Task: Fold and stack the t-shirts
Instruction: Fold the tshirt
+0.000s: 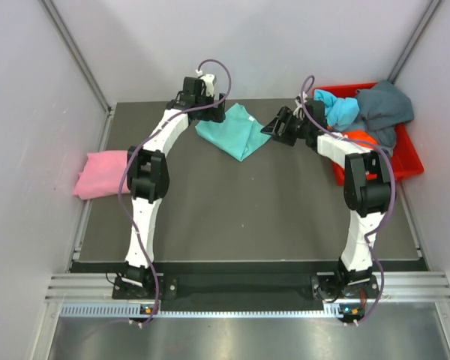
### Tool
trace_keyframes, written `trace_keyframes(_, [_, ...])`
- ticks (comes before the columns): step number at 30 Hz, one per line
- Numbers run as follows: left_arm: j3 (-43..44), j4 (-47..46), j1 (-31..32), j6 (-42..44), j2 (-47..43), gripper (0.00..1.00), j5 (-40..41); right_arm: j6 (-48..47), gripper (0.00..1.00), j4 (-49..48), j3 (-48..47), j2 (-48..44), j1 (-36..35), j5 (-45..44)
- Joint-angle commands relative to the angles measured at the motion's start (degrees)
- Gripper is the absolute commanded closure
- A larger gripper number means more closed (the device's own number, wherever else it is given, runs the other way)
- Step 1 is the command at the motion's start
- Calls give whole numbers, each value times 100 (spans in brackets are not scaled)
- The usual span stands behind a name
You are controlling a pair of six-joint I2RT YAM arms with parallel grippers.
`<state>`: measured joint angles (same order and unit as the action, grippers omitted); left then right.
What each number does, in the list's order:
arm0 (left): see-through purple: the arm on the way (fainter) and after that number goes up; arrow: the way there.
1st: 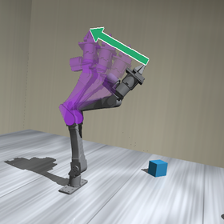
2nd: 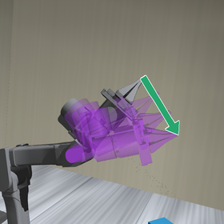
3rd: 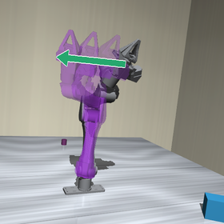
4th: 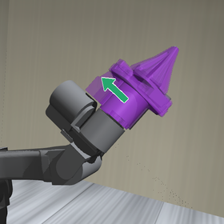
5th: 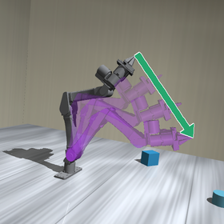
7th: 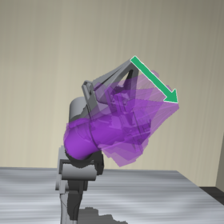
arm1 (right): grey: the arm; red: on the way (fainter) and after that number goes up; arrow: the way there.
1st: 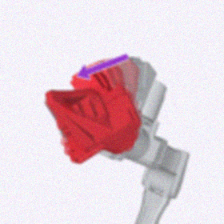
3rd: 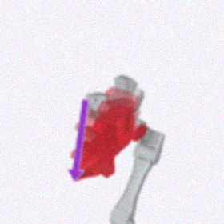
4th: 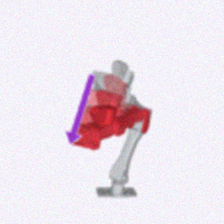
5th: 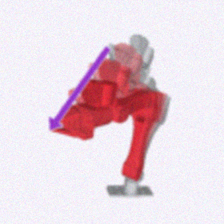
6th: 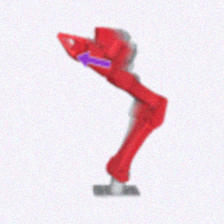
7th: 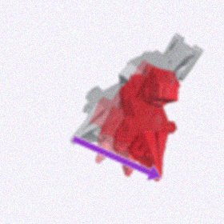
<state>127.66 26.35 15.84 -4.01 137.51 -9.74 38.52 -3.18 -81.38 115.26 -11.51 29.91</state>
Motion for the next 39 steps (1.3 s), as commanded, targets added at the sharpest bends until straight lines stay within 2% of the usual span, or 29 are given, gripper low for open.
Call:
trace_keyframes(1, [181, 28, -10, 199, -322, 1, 139, -169, 29, -77, 35, -452, -45, -29])
trace_keyframes(9, [76, 72, -72, 357, -488, 1, 517, -240, 29, -51, 219, -671, -71, -29])
trace_keyframes(14, [-355, 81, -317, 357, -796, 1, 490, -240, 29, -174, 211, -619, -168, -20])
trace_keyframes(19, [-83, 151, -625, 208, -656, 1, 315, -460, 29, -112, -464, -49, -176, -47])
trace_keyframes(23, [-249, 125, -634, 278, -550, 1, 314, -302, 30, -218, -861, 443, -229, 15])
trace_keyframes(30, [-277, 20, -634, 234, -278, 1, 376, 164, 30, -587, -985, 936, -606, 348])
trace_keyframes(39, [14, -7, -634, 208, 258, 3, 323, 323, 29, -622, -1098, 1358, -897, 305])
